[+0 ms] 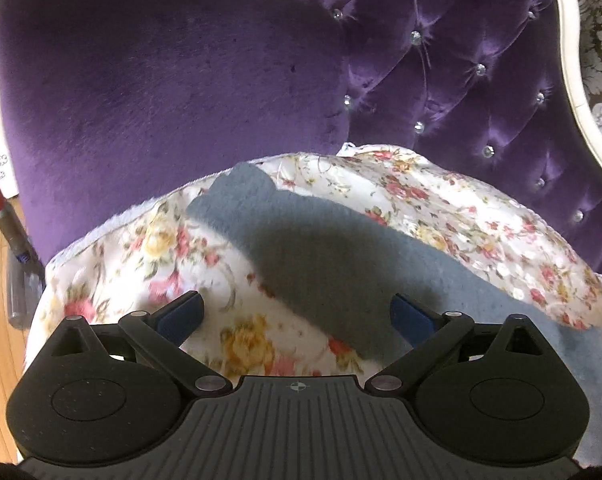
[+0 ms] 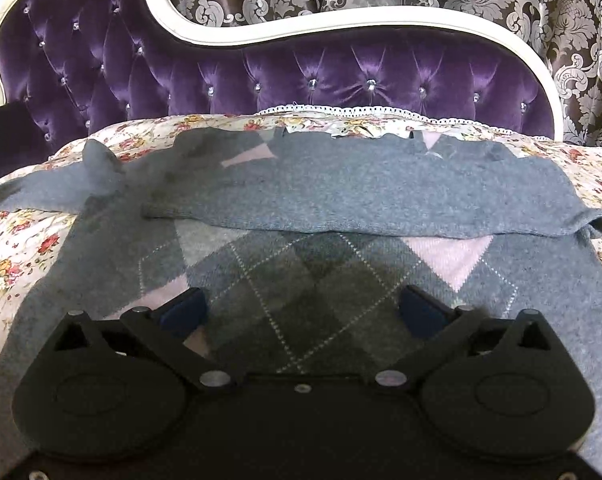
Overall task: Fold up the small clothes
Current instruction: 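Move the left tool to the other sleeve cuff and grasp it, then lift the held sleeve and fold it across the body with the left tool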
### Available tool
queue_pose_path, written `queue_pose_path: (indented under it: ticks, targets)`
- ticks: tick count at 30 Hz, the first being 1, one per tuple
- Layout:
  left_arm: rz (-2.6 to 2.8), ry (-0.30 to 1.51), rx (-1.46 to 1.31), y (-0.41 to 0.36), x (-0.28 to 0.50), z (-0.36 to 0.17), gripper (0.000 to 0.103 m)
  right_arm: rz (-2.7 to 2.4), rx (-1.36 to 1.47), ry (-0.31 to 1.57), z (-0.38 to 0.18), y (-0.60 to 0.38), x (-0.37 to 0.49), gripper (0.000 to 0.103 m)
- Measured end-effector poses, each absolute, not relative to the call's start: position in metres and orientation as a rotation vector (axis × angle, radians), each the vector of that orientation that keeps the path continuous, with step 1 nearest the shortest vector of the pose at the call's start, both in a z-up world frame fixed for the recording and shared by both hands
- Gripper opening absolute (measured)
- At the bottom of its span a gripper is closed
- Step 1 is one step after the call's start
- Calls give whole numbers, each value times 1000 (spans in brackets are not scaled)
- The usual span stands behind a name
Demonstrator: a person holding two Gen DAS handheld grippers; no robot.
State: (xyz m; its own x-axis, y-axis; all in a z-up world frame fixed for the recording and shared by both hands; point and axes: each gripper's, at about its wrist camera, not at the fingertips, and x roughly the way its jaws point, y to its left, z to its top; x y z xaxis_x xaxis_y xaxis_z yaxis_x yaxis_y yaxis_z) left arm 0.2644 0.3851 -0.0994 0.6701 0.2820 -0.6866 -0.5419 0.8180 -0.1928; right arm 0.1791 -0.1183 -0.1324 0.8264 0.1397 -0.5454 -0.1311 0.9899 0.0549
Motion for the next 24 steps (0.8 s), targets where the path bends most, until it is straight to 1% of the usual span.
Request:
queue_pose_path:
  ticks: [4,5,6,7,8,9,12,16,24]
  targets:
    - [475,683,-412,392,277,-99,100,145,17,581,-132,-119,179,103]
    - [473,681,-410,393,281,-98,91,144,17,580,-132,-119,179,103]
    - [479,678,-401,394,284,-98,75,144,17,580,-132,-119,179,103]
    - [487,676,-390,394,286,-96,62,145,17,580,-132,-119,179,103]
    - [487,674,-382,394,290,-96,32,145,17,580,-132,-119,179,103]
    - [469,677,-389,394,293,-95,7,145,18,580,-132,-119,179,103]
    - [435,648,-409,388,292,-85,7,145,17,580,-132,-119,179,103]
    - [385,591,-338,359,283,-49,7,145,19,581,-132,-119,179,103]
    - [168,441,-182,266,262,64,7,157,47,581,-130,-123,180,103]
